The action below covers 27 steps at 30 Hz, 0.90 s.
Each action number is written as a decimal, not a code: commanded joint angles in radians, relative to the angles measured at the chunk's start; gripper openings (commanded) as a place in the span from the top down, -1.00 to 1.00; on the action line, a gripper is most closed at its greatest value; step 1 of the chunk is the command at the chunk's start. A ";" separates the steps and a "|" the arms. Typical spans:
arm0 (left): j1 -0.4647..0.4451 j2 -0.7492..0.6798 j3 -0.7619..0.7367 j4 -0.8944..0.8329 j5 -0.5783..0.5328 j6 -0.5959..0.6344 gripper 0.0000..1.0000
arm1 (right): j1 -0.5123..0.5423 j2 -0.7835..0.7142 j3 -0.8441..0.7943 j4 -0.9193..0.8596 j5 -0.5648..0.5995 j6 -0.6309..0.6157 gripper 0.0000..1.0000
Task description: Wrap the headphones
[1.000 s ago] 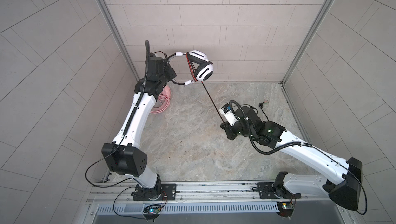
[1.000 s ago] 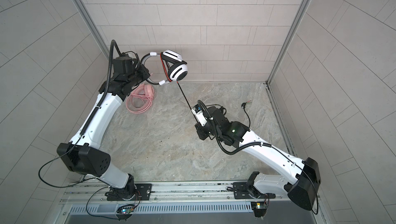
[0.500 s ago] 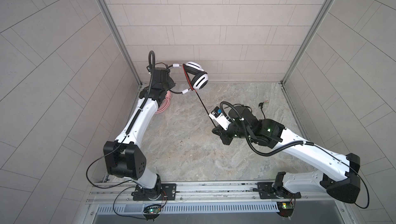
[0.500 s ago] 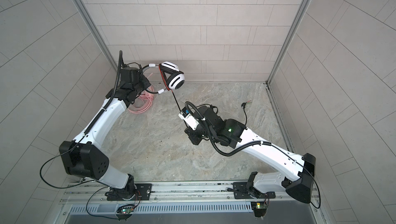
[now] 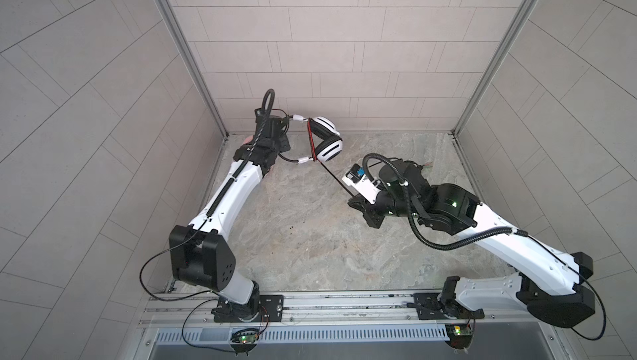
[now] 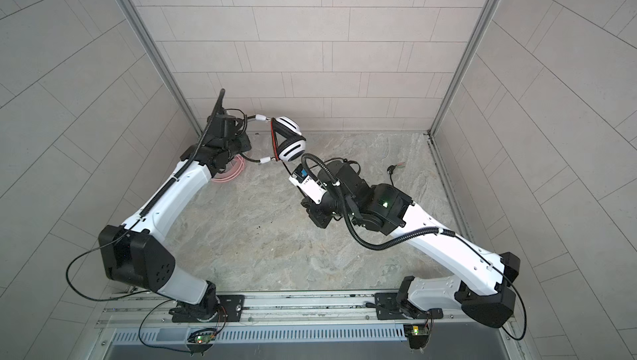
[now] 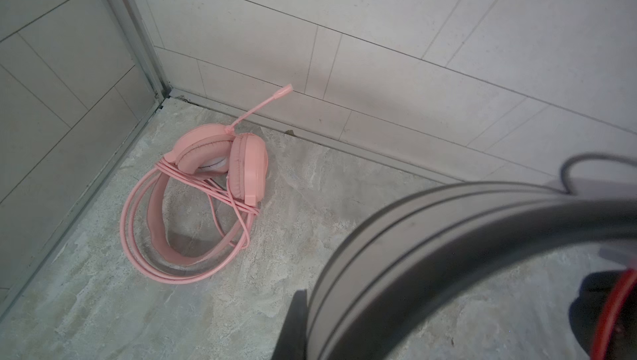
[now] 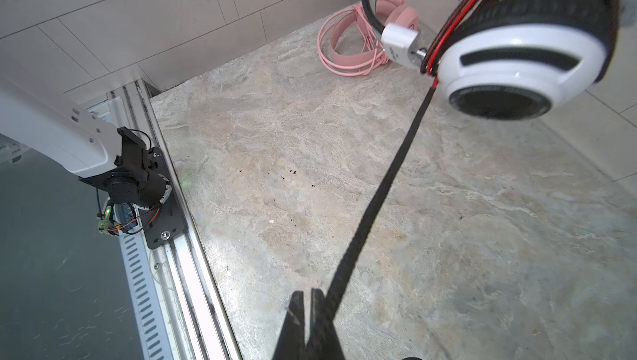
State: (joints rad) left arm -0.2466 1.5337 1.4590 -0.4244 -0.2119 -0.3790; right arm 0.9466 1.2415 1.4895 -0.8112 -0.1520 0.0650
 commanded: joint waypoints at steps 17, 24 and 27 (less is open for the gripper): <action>-0.189 -0.111 -0.031 -0.118 0.487 0.386 1.00 | -0.035 -0.047 0.185 0.008 0.330 -0.246 1.00; -0.192 -0.127 -0.061 -0.147 0.797 0.488 1.00 | -0.187 -0.053 0.157 0.089 0.214 -0.209 1.00; -0.192 -0.145 -0.080 -0.111 0.905 0.468 1.00 | -0.261 -0.046 0.144 0.108 0.171 -0.178 1.00</action>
State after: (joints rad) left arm -0.4435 1.4445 1.3891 -0.5724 0.5137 0.0727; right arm 0.7341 1.2140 1.6325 -0.7719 0.0536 -0.1444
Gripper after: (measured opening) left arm 0.084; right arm 0.048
